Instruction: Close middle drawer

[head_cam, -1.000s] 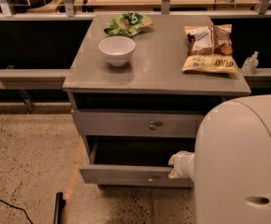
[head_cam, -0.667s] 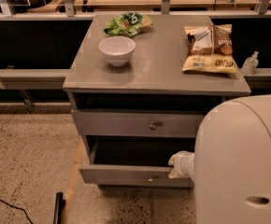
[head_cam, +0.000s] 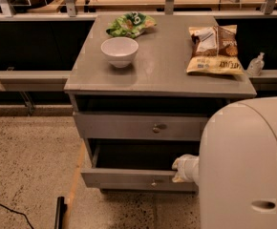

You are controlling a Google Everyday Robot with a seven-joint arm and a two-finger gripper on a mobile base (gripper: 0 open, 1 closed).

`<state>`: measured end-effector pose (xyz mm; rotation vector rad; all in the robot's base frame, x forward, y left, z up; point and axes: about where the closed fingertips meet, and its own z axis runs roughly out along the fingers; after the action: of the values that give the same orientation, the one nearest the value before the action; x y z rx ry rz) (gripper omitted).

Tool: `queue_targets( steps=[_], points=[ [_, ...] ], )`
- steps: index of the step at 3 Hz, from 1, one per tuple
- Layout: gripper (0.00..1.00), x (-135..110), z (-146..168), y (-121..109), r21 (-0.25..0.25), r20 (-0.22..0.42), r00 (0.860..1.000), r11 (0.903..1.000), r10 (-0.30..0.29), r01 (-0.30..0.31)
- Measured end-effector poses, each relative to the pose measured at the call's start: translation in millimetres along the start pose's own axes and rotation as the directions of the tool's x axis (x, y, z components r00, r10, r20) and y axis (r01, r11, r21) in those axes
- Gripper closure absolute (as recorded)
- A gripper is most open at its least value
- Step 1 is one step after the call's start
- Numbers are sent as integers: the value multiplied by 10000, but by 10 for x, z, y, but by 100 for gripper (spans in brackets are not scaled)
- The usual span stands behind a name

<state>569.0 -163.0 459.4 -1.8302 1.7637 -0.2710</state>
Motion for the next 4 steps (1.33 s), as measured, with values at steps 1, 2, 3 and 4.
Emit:
queue_targets(
  steps=[1, 2, 3, 4],
  points=[
    [36, 0, -1, 0, 1, 1, 10000, 10000, 0, 0],
    [40, -15, -7, -4, 32, 69, 10000, 10000, -27, 27],
    [63, -166, -76, -39, 344, 728, 9969, 9990, -300, 275],
    [86, -273, -186, 22, 428, 1216, 9917, 9984, -417, 367]
  ],
)
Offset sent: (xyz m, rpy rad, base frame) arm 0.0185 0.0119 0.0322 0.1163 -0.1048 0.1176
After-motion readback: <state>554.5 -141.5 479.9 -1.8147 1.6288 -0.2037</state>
